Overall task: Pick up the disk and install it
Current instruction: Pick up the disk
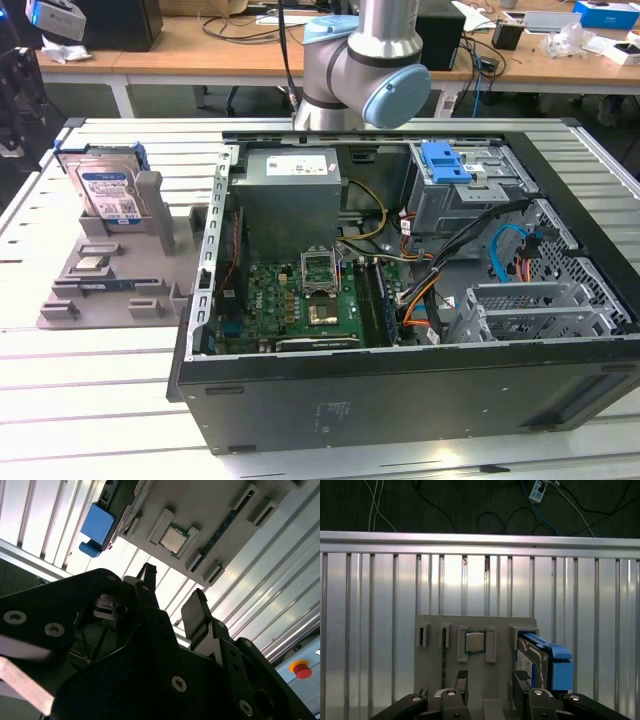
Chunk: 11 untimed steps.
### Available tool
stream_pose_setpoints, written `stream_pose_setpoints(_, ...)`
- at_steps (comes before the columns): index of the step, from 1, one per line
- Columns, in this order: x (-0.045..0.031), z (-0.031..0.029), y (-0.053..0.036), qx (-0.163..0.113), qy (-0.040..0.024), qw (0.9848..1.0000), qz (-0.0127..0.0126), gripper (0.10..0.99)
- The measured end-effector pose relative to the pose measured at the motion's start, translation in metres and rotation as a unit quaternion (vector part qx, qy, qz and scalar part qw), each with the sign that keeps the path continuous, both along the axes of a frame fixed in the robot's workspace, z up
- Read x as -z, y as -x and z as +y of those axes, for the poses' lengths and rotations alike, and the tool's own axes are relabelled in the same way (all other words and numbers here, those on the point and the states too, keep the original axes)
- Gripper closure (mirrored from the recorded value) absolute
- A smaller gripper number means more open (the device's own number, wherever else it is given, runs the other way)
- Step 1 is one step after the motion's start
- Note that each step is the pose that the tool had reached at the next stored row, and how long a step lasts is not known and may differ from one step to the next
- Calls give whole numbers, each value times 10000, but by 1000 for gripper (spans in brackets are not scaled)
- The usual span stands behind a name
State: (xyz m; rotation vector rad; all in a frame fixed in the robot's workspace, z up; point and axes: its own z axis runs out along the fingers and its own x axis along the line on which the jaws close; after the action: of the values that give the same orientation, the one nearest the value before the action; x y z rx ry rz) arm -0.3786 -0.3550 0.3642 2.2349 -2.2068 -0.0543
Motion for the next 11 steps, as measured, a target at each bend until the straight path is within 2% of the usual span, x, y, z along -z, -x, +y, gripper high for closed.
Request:
stream_pose_setpoints(8,0,178,-42,-1,9,10000,0,604)
stream_pose_setpoints(10,1,272,-67,0,10,10000,0,604)
stream_pose_setpoints(11,1,297,-71,-1,10,10000,0,604)
